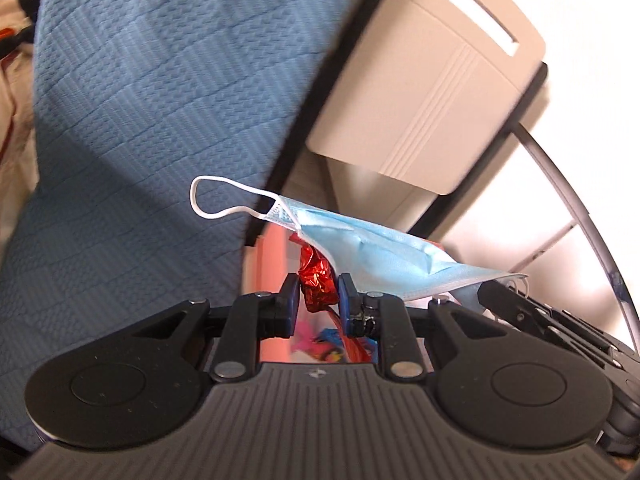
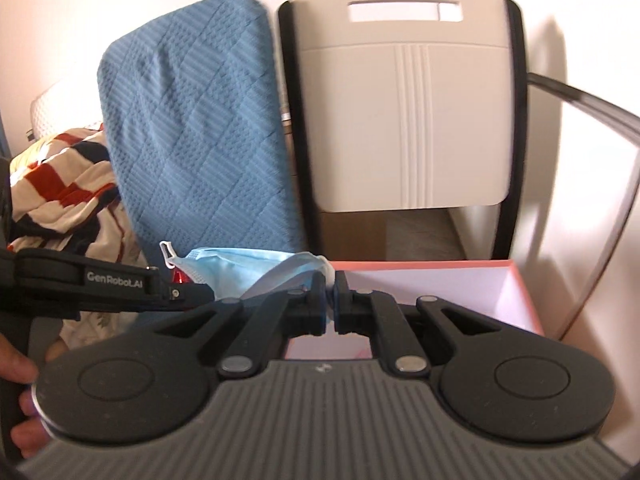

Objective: Organize soft objects
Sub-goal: 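Lift and carry the red packet and blue mask over the pink box with both tools, then open both tools to drop the red packet and mask into the box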

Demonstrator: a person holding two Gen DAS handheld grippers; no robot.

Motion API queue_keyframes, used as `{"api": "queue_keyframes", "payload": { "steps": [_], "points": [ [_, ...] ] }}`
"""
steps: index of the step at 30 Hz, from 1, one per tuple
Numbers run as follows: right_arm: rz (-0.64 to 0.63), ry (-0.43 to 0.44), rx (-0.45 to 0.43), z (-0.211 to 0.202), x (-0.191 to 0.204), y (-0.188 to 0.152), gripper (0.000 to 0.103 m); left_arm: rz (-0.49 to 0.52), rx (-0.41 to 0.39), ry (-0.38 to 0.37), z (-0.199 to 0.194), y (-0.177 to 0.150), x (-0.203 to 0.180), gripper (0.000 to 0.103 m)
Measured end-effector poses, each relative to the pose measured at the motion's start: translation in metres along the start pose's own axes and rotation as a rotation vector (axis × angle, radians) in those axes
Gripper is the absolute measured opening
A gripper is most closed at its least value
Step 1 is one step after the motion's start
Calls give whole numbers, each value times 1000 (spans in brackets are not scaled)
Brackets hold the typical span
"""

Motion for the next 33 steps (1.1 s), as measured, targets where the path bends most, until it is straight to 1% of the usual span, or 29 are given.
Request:
{"api": "queue_keyframes", "payload": {
  "steps": [8, 12, 14, 21, 24, 29, 33],
  "points": [
    [11, -24, 3, -9, -49, -3, 7, 46, 41, 3, 33, -4, -50, 24],
    [45, -38, 22, 0, -78, -15, 7, 70, 74, 13, 58, -11, -68, 24],
    [65, -47, 46, 8, -93, -23, 7, 79, 101, 21, 73, -16, -76, 24],
    [108, -56, 124, 35, -130, -53, 7, 107, 187, 46, 123, -37, -87, 24],
    [124, -79, 165, 47, -140, -70, 7, 119, 222, 54, 141, -47, -90, 24],
    [177, -69, 204, 60, -152, -91, 8, 129, 251, 64, 155, -56, -89, 24],
    [184, -64, 215, 64, -155, -95, 9, 138, 259, 72, 159, -60, -90, 24]
  ]
}}
Point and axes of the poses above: each gripper's, at about its wrist camera, not at the fingertips, and z roughly the way its jaws point, x to its left, y to its top, the point moved 7 cm from there along z, roughly the way its jaws point, and after that the axes turned 14 degrees about x, right-handed, at the moved point
